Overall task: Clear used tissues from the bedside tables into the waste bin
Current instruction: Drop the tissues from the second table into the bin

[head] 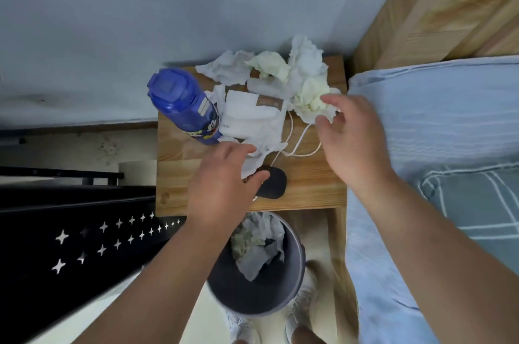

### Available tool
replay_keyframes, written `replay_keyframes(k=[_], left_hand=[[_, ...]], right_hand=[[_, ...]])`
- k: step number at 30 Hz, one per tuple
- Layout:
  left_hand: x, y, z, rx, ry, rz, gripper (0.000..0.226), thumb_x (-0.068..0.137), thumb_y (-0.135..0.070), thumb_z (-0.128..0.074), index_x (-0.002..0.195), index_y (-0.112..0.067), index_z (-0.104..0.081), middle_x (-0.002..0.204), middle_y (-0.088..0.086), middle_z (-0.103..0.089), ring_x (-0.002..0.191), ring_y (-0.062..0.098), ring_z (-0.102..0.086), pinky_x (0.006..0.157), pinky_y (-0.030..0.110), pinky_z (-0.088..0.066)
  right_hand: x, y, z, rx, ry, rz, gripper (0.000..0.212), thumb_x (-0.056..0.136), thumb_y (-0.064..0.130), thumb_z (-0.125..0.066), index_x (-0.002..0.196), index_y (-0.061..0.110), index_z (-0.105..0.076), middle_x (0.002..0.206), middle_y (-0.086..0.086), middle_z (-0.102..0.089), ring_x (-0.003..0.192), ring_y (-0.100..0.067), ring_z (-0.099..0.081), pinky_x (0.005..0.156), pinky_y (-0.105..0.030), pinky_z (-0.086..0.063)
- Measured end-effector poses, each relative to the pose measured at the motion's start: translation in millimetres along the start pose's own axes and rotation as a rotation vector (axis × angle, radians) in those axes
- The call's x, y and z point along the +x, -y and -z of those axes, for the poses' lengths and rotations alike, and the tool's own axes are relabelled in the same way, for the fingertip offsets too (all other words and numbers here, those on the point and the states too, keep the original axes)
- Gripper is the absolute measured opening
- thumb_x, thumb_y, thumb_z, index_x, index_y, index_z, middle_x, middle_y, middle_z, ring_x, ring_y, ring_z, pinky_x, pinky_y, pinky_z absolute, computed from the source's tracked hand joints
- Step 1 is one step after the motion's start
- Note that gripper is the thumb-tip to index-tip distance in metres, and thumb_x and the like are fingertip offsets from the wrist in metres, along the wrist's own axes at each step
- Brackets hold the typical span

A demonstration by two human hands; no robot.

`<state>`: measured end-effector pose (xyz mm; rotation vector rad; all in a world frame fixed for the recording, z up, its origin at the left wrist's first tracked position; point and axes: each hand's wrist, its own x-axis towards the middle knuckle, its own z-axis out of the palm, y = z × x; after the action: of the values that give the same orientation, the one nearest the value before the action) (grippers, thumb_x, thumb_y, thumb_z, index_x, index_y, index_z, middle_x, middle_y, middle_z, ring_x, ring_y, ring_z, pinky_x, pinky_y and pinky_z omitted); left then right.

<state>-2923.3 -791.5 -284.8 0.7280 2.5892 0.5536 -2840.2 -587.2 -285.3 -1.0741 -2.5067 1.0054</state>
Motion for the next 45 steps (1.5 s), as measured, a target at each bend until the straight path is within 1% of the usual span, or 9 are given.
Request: replay_keyframes(k=[6, 10, 16, 20, 25, 30, 35, 42, 45], left_hand=[[9.6, 13.6, -16.4, 0.035, 0.035, -0.024, 0.049, 0.099, -0.024, -0.072, 0.147, -0.025, -0.062, 0.115, 0.001, -0.071, 0.106, 0.026, -0.065, 0.085, 0.041, -0.056], [8.4, 20.3, -25.6, -0.076, -0.08, -0.061, 0.032, 0.099, -0.009, -0.07, 0.129, -0.017, -0.076, 0.109, -0.001, -0.07, 0.096, 0.016, -0.067, 0.079, 0.038, -0.058], [8.2, 11.9, -22.2, -0.308, -0.253, 0.003, 0.021, 0.101, -0.008, -0.068, 0.115, -0.018, -0.078, 0.104, -0.023, -0.061, 0.097, -0.01, -0.06, 0.083, 0.001, -0.043], [-0.8, -3.7, -4.3, -0.463, -0.27, 0.051, 0.02, 0.105, -0.017, -0.063, 0.109, -0.034, -0.072, 0.089, -0.032, -0.064, 0.084, -0.007, -0.063, 0.072, 0.002, -0.044], [-20.2, -15.4, 9.5, -0.599, -0.261, 0.148, 0.024, 0.108, -0.025, -0.058, 0.107, -0.046, -0.069, 0.085, -0.005, -0.07, 0.075, 0.022, -0.062, 0.057, 0.02, -0.047], [-63.5, -10.8, 23.3, -0.676, -0.303, 0.244, 0.017, 0.108, -0.027, -0.059, 0.109, -0.036, -0.073, 0.083, -0.011, -0.071, 0.063, -0.004, -0.06, 0.054, 0.005, -0.043], [-125.6, 19.2, 7.2, -0.736, -0.22, 0.382, 0.019, 0.106, -0.032, -0.058, 0.095, -0.04, -0.071, 0.071, 0.003, -0.059, 0.056, 0.002, -0.048, 0.049, 0.015, -0.04], [-178.7, 76.3, -55.0, -0.649, -0.074, 0.583, 0.021, 0.104, -0.035, -0.054, 0.093, -0.048, -0.067, 0.091, -0.025, -0.072, 0.083, -0.01, -0.066, 0.062, 0.003, -0.046], [-188.1, 104.7, -89.5, -0.524, 0.064, 0.601, 0.023, 0.106, -0.034, -0.051, 0.086, -0.041, -0.06, 0.082, -0.011, -0.07, 0.076, 0.0, -0.064, 0.057, 0.013, -0.044]], right_hand=[[27.8, -9.6, -26.5, -0.134, 0.171, 0.037, 0.057, 0.105, 0.027, -0.058, 0.158, 0.035, -0.04, 0.17, -0.005, -0.026, 0.127, -0.029, -0.061, 0.103, -0.039, -0.053], [35.0, -23.0, -36.5, -0.119, 0.086, 0.075, 0.037, 0.102, 0.02, -0.062, 0.139, 0.023, -0.062, 0.143, -0.006, -0.057, 0.103, -0.024, -0.068, 0.088, -0.03, -0.05], [38.0, -25.2, -29.4, -0.022, -0.11, 0.078, 0.017, 0.096, 0.004, -0.061, 0.105, 0.009, -0.074, 0.104, -0.009, -0.071, 0.091, -0.024, -0.068, 0.08, -0.039, -0.056], [25.3, -14.1, -12.4, 0.081, -0.158, 0.096, 0.015, 0.094, 0.005, -0.063, 0.101, 0.014, -0.072, 0.096, 0.003, -0.066, 0.081, -0.013, -0.062, 0.074, -0.023, -0.053], [-2.0, 1.5, 10.3, 0.219, -0.197, 0.049, 0.017, 0.092, 0.002, -0.066, 0.1, 0.016, -0.071, 0.093, 0.003, -0.067, 0.076, -0.006, -0.06, 0.072, -0.015, -0.05], [-45.9, 30.0, 34.4, 0.358, -0.146, 0.006, 0.016, 0.09, 0.0, -0.068, 0.096, 0.015, -0.07, 0.085, 0.006, -0.067, 0.074, -0.004, -0.062, 0.071, -0.013, -0.049], [-116.1, 38.4, 29.8, 0.492, -0.099, -0.051, 0.021, 0.084, 0.007, -0.066, 0.089, 0.027, -0.068, 0.079, 0.014, -0.067, 0.071, -0.003, -0.063, 0.068, -0.006, -0.045], [-204.0, -12.6, -41.5, 0.326, 0.136, -0.216, 0.027, 0.087, 0.007, -0.067, 0.091, 0.034, -0.064, 0.086, 0.013, -0.068, 0.078, -0.01, -0.066, 0.065, -0.012, -0.048], [-228.3, -41.6, -78.9, 0.219, 0.224, -0.313, 0.029, 0.09, 0.009, -0.068, 0.097, 0.036, -0.062, 0.081, 0.013, -0.066, 0.078, -0.006, -0.064, 0.066, -0.019, -0.049]])
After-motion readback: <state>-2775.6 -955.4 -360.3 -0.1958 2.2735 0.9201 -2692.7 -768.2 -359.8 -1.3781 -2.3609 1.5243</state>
